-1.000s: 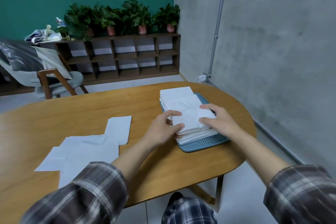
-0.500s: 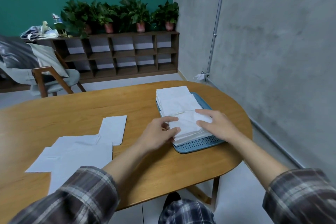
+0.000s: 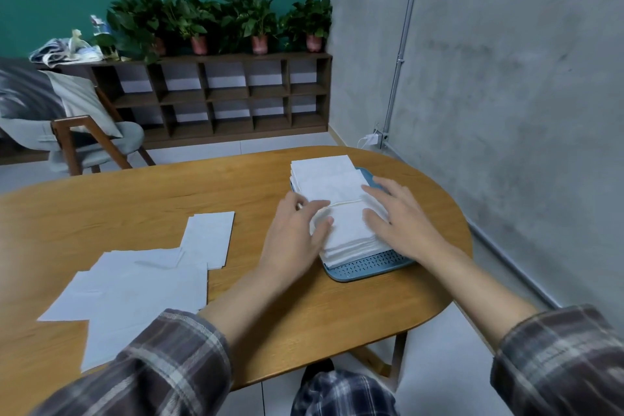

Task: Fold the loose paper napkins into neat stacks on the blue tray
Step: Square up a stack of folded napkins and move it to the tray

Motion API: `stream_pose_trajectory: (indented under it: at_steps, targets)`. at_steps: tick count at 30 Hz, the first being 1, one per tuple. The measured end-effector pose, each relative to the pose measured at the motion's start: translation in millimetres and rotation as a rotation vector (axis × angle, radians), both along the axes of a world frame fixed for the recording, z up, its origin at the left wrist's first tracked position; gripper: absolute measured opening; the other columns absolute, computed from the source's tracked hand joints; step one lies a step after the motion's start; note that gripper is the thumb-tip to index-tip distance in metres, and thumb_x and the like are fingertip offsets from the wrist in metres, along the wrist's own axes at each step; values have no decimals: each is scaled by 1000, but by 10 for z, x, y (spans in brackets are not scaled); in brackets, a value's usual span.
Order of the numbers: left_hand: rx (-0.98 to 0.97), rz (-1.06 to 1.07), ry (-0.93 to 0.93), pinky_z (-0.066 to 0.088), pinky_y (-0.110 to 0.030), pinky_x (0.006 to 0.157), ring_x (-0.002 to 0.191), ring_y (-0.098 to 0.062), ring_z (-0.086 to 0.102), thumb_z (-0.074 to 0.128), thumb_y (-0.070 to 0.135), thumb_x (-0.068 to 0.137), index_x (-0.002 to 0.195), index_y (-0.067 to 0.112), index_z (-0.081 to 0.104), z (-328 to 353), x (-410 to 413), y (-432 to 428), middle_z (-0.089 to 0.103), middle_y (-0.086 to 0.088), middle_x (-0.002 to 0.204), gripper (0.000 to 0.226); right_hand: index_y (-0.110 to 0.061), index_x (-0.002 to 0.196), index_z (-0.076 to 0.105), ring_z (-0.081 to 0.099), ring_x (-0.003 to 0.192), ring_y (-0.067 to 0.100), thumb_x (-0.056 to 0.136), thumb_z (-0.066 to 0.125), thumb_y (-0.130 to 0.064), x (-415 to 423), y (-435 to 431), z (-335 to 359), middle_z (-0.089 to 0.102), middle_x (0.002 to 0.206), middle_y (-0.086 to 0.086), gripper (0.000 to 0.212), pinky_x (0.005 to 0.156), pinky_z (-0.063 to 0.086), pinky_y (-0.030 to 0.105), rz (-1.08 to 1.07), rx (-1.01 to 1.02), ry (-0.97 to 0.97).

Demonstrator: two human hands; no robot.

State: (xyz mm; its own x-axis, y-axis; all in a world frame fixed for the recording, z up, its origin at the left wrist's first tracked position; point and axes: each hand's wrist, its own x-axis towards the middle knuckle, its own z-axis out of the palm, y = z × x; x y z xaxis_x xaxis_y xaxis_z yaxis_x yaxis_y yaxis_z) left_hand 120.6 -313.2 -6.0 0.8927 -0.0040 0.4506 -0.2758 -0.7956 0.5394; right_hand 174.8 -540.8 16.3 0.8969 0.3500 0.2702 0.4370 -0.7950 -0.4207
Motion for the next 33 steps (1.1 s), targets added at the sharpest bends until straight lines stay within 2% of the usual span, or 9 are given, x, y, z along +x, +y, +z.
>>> stream_pose_trajectory:
  at_steps: [2,4,6,9,13,19,25,29,33]
  targets:
    - [188,-9,-23,37,-44,118,142,-27,39,53,43,108,156,19,50,60,54,-91,42,-8,154,54,-25,165,33,15,160,19,110,48,-38,76,71,30,20,174,-4,58,129,21,45,53,-50,-5]
    - [333,-27,135,14,-44,130,162,-28,7,38,50,111,167,15,22,100,133,-188,10,-11,175,69,-26,168,21,3,163,16,113,39,-41,185,125,20,8,177,-5,60,131,13,43,89,-125,44]
    - [436,-45,298,-2,-44,132,162,-24,-16,26,57,111,169,14,-1,77,225,-207,-14,-8,176,78,-27,169,11,-7,163,13,114,31,-45,288,141,-1,-4,177,-7,62,132,7,43,104,-220,103]
    - [410,-80,457,-7,-50,131,159,-19,-27,19,66,108,167,18,-14,-27,306,-153,-26,-2,173,83,-30,169,1,-14,161,9,113,23,-51,366,146,-96,-13,175,-12,64,132,2,44,120,-275,213]
    - [285,-108,475,-4,-57,129,155,-10,-32,20,69,105,166,26,-17,-165,313,-150,-33,8,170,84,-33,168,-5,-21,158,3,112,18,-53,368,145,-283,-19,173,-18,64,133,-1,42,112,-195,246]
    - [266,-96,437,6,-55,131,155,-10,-33,20,67,106,167,25,-16,-249,322,-155,-31,7,171,82,-34,168,-5,-22,157,1,113,19,-52,391,157,-335,-19,172,-20,63,132,-4,35,105,-171,250]
    - [253,-115,432,4,-46,133,154,-11,-35,22,65,107,167,21,-15,-277,342,-157,-31,4,171,83,-35,168,-4,-24,156,-2,113,19,-51,405,164,-404,-19,171,-23,62,131,-6,32,106,-133,236]
    - [260,-126,476,2,-45,133,153,-11,-36,21,66,107,166,21,-17,-229,343,-148,-32,4,170,84,-34,168,-4,-22,156,0,113,19,-51,377,174,-353,-19,172,-21,62,132,-4,36,99,-157,247]
    - [250,-147,575,5,-53,132,154,-11,-35,21,70,105,165,24,-19,-94,357,-135,-34,6,169,86,-33,167,-10,-21,158,5,112,14,-52,370,201,-154,-24,172,-17,63,132,-4,45,89,-334,304]
